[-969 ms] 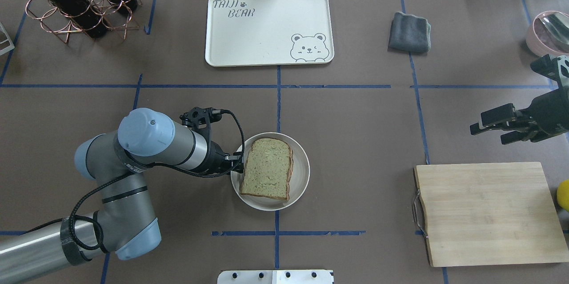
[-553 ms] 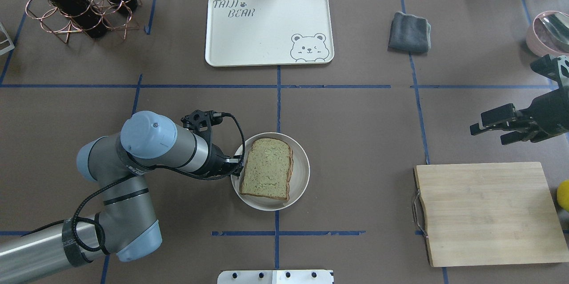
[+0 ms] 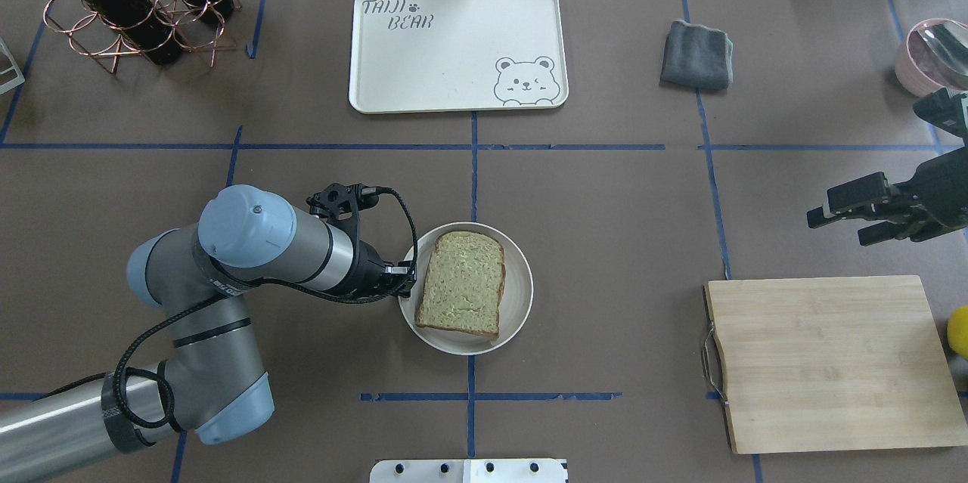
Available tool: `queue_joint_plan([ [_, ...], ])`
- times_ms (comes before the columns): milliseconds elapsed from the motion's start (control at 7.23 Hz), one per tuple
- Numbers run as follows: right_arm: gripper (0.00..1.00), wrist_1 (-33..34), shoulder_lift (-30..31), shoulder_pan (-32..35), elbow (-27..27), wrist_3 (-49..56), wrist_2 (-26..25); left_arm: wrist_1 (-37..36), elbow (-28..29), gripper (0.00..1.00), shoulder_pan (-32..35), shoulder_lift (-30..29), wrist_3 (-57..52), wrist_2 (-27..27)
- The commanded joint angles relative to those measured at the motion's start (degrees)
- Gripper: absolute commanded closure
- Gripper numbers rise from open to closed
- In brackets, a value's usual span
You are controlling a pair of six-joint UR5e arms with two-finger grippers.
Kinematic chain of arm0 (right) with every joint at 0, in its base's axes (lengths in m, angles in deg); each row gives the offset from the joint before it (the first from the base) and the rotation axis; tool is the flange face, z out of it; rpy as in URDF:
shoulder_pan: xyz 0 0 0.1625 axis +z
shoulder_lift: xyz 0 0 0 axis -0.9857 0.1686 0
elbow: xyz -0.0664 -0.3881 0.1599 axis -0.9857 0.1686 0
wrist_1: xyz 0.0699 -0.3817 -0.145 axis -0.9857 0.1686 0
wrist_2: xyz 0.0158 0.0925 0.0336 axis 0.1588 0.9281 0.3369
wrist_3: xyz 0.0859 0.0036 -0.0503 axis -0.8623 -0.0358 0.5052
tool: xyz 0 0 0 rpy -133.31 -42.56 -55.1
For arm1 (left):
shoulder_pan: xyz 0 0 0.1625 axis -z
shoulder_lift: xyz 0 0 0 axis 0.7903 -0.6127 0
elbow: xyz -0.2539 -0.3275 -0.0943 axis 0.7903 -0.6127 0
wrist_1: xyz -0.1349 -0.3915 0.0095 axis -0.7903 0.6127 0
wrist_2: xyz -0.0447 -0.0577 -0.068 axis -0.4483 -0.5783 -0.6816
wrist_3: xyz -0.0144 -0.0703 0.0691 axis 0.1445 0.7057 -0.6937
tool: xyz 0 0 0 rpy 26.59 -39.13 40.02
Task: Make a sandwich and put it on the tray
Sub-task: 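Slide the plate with the left gripper onto the bear tray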
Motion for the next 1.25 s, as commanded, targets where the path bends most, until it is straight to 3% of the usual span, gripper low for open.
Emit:
queue_joint_plan([
  [0, 0.0, 0.1, 0.4, 0.1, -1.0, -0.1, 0.1, 7.3, 0.4, 1.0, 1.2, 0.2, 9.6, -0.1],
  [415, 0.0, 0.1, 0.5, 0.3, -1.0, -0.1, 0.1, 7.8, 2.6, 1.0, 8.0, -2.9, 14.3, -0.3],
  [830, 0.0, 0.1, 0.4, 0.6, -1.3, -0.1, 0.1, 8.3, 19.4, 1.0, 15.1, -14.7, 13.7, -2.0],
  [1107, 0.0, 0.2, 0.2, 0.5, -1.1, -0.2, 0.0, 15.4, 36.2, 1.0, 17.7, -22.1, 13.9, -2.2],
])
